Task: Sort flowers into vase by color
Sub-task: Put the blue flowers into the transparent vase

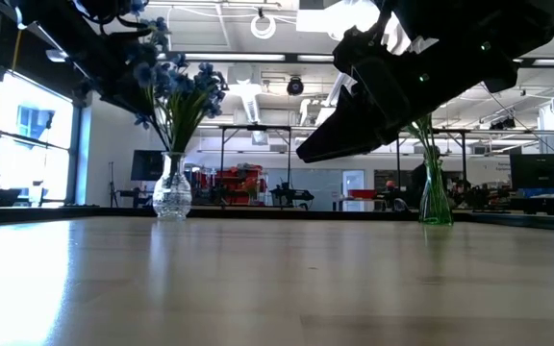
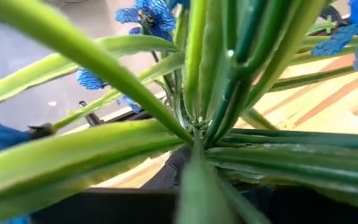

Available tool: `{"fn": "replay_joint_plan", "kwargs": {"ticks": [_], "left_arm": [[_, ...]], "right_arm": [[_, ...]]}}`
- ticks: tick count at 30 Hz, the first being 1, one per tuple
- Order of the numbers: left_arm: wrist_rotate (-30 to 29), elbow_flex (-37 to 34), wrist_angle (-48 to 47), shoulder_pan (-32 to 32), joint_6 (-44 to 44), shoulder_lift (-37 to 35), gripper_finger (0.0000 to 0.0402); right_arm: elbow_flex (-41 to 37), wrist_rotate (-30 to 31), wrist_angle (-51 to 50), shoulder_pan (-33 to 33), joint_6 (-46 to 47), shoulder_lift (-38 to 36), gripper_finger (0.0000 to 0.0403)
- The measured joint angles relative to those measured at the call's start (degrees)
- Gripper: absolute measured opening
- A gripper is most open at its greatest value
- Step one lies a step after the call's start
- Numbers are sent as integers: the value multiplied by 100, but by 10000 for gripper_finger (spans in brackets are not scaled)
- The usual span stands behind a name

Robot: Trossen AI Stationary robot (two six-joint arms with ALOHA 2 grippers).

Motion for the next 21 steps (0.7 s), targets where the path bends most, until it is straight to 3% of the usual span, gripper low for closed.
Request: {"fn": "replay_joint_plan", "kwargs": {"ticks": [10,21], "left_arm": [[130,0,0,0,-84,0,11],[123,-11,149,-2,4,4,110]], "right_arm": [[0,-10,216,-1,-1,0,188],[-2,-37,262,-1,-3,0,188]]}}
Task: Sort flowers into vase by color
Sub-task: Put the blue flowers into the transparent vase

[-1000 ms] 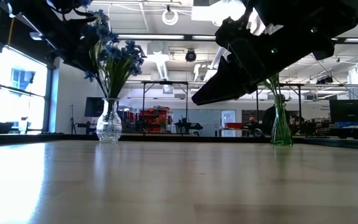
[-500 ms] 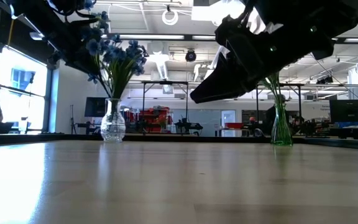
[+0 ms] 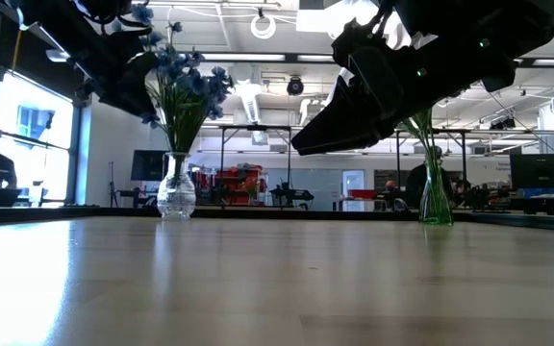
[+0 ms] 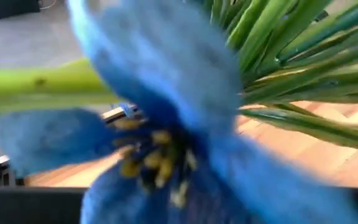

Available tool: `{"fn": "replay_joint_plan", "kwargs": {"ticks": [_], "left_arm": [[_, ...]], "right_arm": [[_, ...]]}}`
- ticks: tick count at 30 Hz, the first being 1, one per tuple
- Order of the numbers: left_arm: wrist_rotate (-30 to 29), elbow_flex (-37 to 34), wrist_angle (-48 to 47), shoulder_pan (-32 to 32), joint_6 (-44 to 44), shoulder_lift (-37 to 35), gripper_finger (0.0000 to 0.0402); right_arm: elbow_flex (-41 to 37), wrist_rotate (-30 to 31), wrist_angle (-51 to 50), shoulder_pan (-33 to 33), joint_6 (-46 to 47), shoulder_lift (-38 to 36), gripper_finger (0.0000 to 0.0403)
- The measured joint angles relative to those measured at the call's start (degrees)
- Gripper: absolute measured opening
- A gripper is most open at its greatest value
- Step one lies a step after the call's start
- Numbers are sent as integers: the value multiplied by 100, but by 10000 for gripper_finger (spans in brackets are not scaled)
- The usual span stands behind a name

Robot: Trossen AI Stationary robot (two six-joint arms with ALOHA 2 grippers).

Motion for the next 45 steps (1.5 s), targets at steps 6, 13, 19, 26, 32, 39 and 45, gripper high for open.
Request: {"fn": "replay_joint_plan", "kwargs": {"ticks": [6,13,19,26,32,39,45], "left_arm": [[288,4,-6,0,19,-25,139],[717,511,-1187,-2,59,-107,151],[906,1281,-2495,-2,63,-107,152],[1548,1667,-2476,-246,350,-240,152],[1460,1668,-2056,-645,353,-566,152],[602,1670,-1551,-848,277,-878,152],[14,1400,-1241,-866,208,-707,144]], "right_arm": [[2,-13,-3,0,19,0,188],[2,-13,-4,0,21,0,188],[2,-13,-7,0,21,0,188],[2,-10,-9,0,21,0,188],[2,-10,-41,0,21,0,188],[1,-10,-39,0,21,0,188],[1,-8,-27,0,21,0,188]]}}
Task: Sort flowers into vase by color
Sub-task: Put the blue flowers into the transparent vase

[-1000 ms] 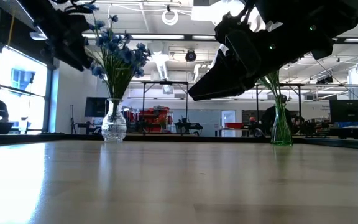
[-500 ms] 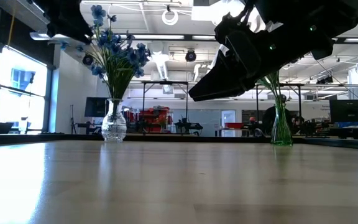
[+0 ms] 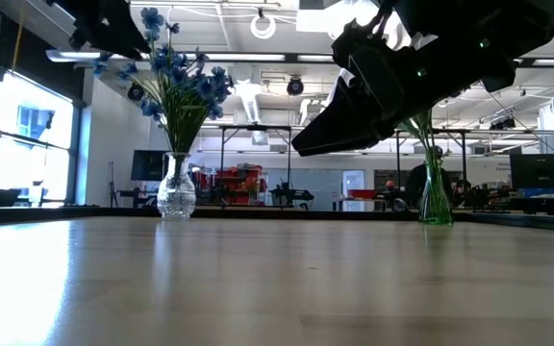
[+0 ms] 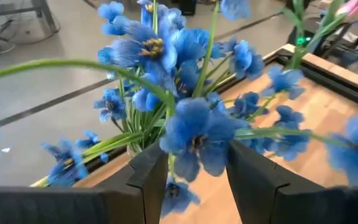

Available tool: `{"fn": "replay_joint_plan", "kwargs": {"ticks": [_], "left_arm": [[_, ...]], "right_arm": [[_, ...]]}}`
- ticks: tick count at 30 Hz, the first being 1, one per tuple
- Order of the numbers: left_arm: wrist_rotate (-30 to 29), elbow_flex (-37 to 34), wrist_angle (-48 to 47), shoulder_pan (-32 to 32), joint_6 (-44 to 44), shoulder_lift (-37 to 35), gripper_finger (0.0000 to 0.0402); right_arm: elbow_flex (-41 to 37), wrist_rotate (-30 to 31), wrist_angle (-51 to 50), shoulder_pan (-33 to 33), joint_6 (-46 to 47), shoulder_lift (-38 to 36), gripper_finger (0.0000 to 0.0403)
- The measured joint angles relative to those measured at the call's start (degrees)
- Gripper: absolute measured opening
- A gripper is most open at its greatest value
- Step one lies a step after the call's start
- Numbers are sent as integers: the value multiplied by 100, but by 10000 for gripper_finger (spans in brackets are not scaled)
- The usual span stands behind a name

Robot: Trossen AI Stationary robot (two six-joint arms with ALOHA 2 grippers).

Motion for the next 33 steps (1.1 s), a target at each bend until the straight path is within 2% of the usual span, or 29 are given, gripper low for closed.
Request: {"fn": "replay_joint_plan", "kwargs": {"ticks": [7,15,33], "left_arm": [[-204,-427,1109,0,439,380,95],[-251,-456,1291,0,496,722,8],[-528,-454,1253,7,382,1479,1]], "right_arm": [[1,0,-1,0,0,0,188],[0,0,-1,1,0,0,188],[1,0,-21,0,2,0,188]]}}
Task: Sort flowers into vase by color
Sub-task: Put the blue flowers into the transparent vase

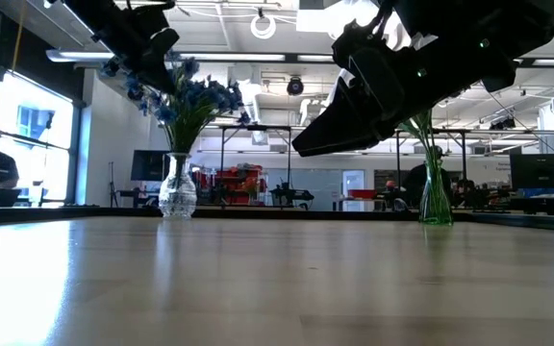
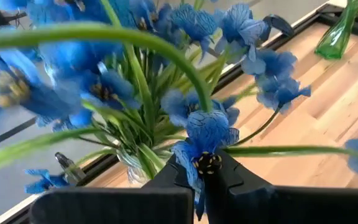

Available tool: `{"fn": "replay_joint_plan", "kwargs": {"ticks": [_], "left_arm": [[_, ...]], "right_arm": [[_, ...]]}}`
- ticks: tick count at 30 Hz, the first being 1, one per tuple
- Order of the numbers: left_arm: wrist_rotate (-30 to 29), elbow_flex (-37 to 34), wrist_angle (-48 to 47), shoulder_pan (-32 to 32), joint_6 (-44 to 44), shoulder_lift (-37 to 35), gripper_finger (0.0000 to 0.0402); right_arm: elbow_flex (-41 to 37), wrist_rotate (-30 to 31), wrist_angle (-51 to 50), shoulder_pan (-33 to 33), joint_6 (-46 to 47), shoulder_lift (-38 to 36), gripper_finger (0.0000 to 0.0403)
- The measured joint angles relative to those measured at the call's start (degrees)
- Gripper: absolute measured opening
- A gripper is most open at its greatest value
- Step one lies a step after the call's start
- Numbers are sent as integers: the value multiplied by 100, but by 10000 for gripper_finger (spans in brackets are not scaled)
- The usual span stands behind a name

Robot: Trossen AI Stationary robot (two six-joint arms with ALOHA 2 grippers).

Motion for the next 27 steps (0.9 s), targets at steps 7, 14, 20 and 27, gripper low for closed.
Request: {"fn": "replay_joint_plan", "kwargs": {"ticks": [7,14,20,27], "left_arm": [[-19,0,-8,164,-297,58,1],[403,41,-136,195,-501,33,24],[708,494,-933,197,-502,14,88],[1262,1018,-1478,97,-618,-26,125]], "right_arm": [[0,2,0,0,0,0,188],[0,1,0,2,0,0,188],[0,2,0,2,0,0,188],[0,2,0,0,0,0,188]]}}
